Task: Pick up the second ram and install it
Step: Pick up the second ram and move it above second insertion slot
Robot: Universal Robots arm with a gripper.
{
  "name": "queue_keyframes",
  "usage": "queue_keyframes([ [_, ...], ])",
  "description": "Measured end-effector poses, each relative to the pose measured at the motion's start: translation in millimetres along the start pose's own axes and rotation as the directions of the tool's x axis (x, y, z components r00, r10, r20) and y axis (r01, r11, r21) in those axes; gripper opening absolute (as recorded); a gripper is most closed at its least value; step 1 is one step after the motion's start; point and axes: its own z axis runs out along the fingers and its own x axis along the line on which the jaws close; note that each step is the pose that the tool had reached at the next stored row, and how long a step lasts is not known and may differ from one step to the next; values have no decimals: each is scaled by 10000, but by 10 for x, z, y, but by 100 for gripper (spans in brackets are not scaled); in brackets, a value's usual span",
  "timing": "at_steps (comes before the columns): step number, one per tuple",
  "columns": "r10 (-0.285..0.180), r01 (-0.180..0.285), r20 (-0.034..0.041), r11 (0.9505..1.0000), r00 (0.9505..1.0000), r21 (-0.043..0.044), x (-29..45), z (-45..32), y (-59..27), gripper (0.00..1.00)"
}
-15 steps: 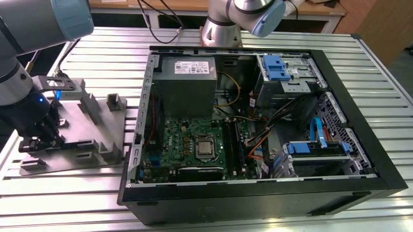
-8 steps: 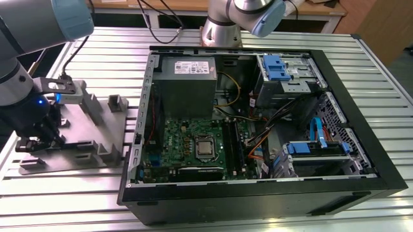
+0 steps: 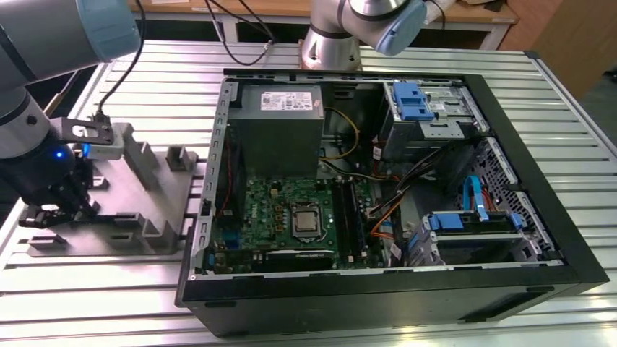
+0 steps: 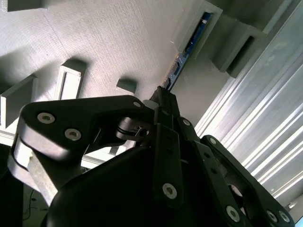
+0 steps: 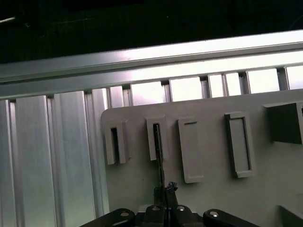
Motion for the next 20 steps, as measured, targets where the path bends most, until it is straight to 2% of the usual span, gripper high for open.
queue_keyframes([
  [3,-347,347,-20,9994,9994,-7,0,-3,0,11],
  [7,-1018,1018,-42,9948,9948,-6,0,3,0,11],
  [12,-1068,1068,-44,9943,9943,-5,0,4,0,11],
  [15,-1068,1068,-24,9943,9943,21,-4,-30,-1,11],
  [20,-1186,1186,-48,9929,9929,-4,0,-47,2,11],
])
